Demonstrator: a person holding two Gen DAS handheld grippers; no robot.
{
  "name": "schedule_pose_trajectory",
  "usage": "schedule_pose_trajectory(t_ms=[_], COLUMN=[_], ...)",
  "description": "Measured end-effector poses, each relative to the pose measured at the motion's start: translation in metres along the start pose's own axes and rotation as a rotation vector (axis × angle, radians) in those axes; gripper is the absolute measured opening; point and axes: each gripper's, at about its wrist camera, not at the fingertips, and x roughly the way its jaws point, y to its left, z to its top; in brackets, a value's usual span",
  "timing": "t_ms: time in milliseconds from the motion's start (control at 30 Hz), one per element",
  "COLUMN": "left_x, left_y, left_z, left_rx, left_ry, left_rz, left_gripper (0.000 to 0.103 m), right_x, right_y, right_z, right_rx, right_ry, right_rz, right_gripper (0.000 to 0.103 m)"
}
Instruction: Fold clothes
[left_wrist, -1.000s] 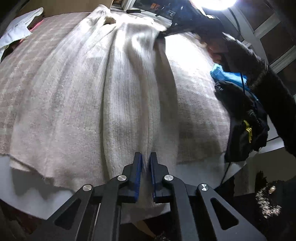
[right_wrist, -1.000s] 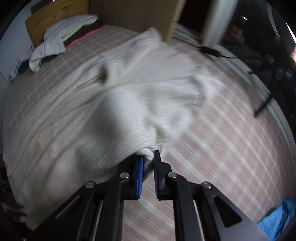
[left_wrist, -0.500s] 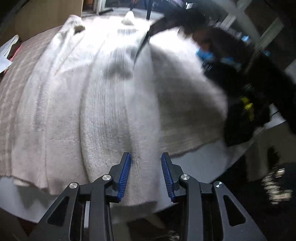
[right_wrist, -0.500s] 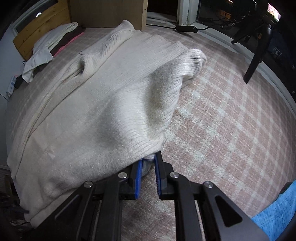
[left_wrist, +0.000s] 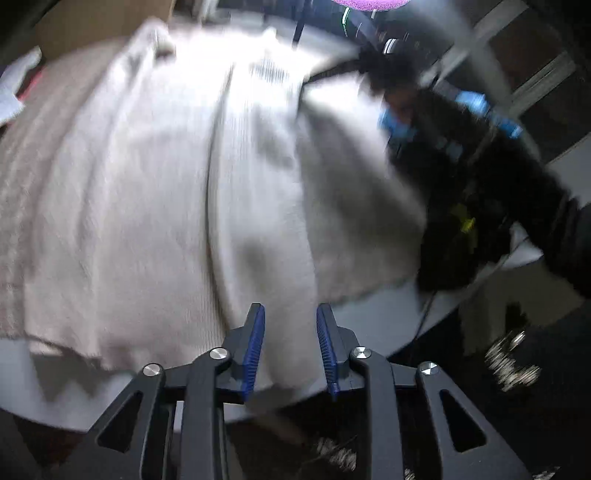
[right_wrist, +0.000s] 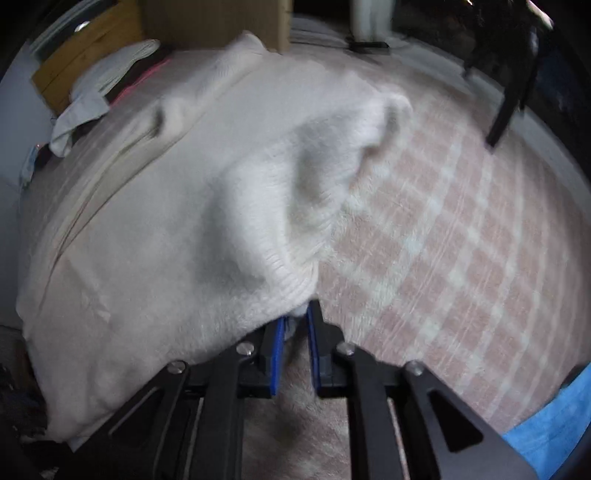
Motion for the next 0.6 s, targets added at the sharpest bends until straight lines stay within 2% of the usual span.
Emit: schedule_pose_trajectory(t_ms=[67, 133, 167, 233, 300, 367, 400, 500, 567, 600], left_x=[-0.007, -0.013, -0.015, -0.013, 0.001, 0.016, 0.024, 0.032, 0.035, 0.036], left_y=[0.001, 0.001, 0.004, 0.007, 0.008, 0.008, 0.007, -0.003, -0.004, -0.002], left_z=[-0.005, -0.002, -0.001, 0.005, 0.009, 0.009, 0.009, 0.008, 0.008, 0.008], left_rx=[-0.021, -0.039, -0.052, -0.071, -0.068, -0.054, -0.05, -0.021, -0.011, -0.015], left_ry=[-0.019, -0.06, -0.079, -0.101, -0.076, -0.04, -0.02, -0.03, -0.03, -0.025], left_rz=[-0.012, -0.001, 0.018, 0.058, 0.139, 0.203, 0.208, 0.216, 0.219, 0.213], left_gripper=[0.03, 0.038, 0.038, 0.038, 0.038, 0.038, 0.038, 0.037, 0.031, 0.016], right_x=[-0.008, -0.023, -0.032, -0.046, -0.055, -0.051, -0.044, -0.02, 0.003, 0.014], right_y=[0.002, -0.005, -0.012, -0.032, -0.051, -0.051, -0.038, -0.012, -0.019, -0.023], right_z=[0.0, -0.005, -0.006, -0.001, 0.008, 0.02, 0.029, 0.052, 0.071, 0.081], right_rx=[-0.038, -0.053, -0.045, 0.046, 0.14, 0.176, 0.172, 0.116, 0.103, 0.097], right_ry=[0.012, -0.003, -0.02, -0.083, -0.142, -0.17, -0.185, -0.186, -0.167, -0.158], right_rz=[-0.018, -0.023, -0.022, 0.011, 0.034, 0.036, 0.036, -0.012, -0.04, -0.054], right_gripper=[0.033, 0.033, 0.033, 0.033, 0.033, 0.033, 0.033, 0.033, 0.033, 0.033])
